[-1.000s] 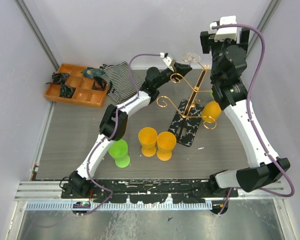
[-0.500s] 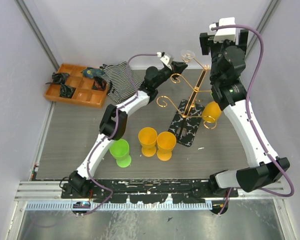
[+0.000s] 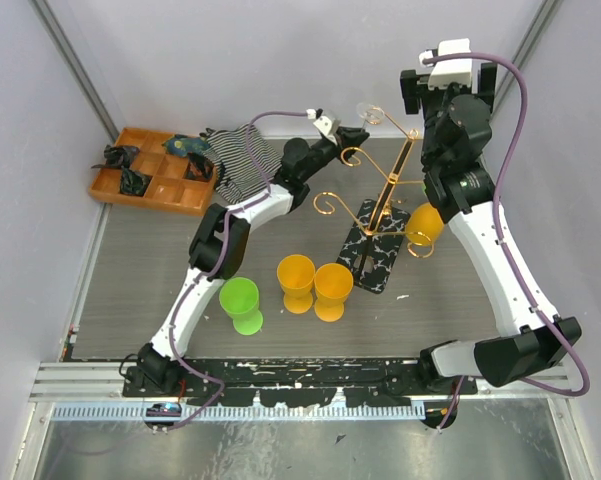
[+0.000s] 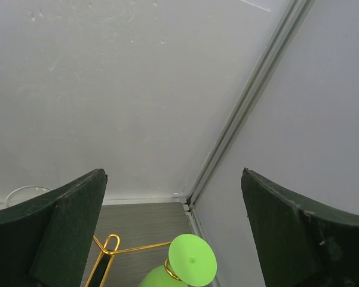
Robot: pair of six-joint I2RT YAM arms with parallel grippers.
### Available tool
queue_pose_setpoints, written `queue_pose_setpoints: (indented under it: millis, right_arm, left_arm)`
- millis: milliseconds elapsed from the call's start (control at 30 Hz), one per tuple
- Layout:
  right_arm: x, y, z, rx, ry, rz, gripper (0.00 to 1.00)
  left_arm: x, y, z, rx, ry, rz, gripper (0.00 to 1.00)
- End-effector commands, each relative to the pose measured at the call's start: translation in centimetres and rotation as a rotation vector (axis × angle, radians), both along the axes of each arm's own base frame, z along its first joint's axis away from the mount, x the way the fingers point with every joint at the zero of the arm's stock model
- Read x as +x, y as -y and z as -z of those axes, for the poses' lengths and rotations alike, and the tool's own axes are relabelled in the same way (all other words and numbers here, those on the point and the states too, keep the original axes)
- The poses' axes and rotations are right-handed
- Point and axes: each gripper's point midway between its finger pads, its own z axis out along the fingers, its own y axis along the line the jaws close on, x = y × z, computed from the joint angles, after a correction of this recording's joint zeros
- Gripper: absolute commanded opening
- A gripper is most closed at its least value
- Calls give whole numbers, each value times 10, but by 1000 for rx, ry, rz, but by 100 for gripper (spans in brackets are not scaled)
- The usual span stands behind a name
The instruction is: Place the wine glass upside down on the wine glass rack
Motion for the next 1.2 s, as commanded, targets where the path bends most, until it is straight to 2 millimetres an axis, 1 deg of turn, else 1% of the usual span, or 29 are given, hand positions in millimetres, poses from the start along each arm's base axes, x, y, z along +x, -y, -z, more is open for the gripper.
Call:
queue_pose_setpoints:
  millis: [0, 67, 233, 300, 333, 500, 533, 600, 733, 767, 833, 867, 900, 1033, 1167]
  right_arm:
    - [-18, 7, -23, 32, 74, 0, 100]
    - [-17, 8, -22, 31, 73, 1, 100]
    - [-17, 8, -21, 31, 70, 0, 100]
    - [-16, 8, -20, 32, 68, 1, 100]
    - [-16, 8, -19, 32, 67, 3, 100]
    - [-16, 9, -17, 33, 63, 3, 100]
    - [-16, 8, -17, 33, 63, 3, 100]
    - [-16, 8, -17, 34, 62, 1, 100]
    - [-15, 5, -16, 41, 62, -12, 100]
    - [-15, 5, -16, 45, 64, -17, 100]
    - [-14, 4, -15, 52, 61, -24, 100]
    - [-14, 2, -16, 56, 62, -33, 100]
    - [-14, 1, -17, 61, 63, -40, 100]
    - [-14, -5, -18, 84, 61, -77, 100]
    - [-10, -16, -12, 92, 15, -135, 100]
  left_arm:
    - [-18, -10, -52, -45, 126, 29, 0]
    - [-25, -5, -51, -16, 143, 64, 0]
    - [-35, 5, -45, 8, 150, 113, 0]
    - [-39, 11, -43, 22, 155, 130, 3]
    - [-40, 12, -42, 25, 152, 133, 8]
    - [-40, 10, -33, 31, 130, 124, 42]
    - [-40, 10, -31, 33, 126, 122, 47]
    - [-40, 8, -28, 36, 119, 115, 52]
    - [-41, -1, -22, 43, 107, 100, 55]
    - [-41, -4, -16, 50, 96, 95, 56]
    - [-42, -11, -17, 53, 100, 84, 56]
    - [-43, -15, -12, 62, 89, 77, 56]
    - [-43, -19, -11, 65, 88, 69, 57]
    - [-46, -40, -11, 79, 83, 22, 59]
    - [-48, -67, -22, 78, 73, -34, 59]
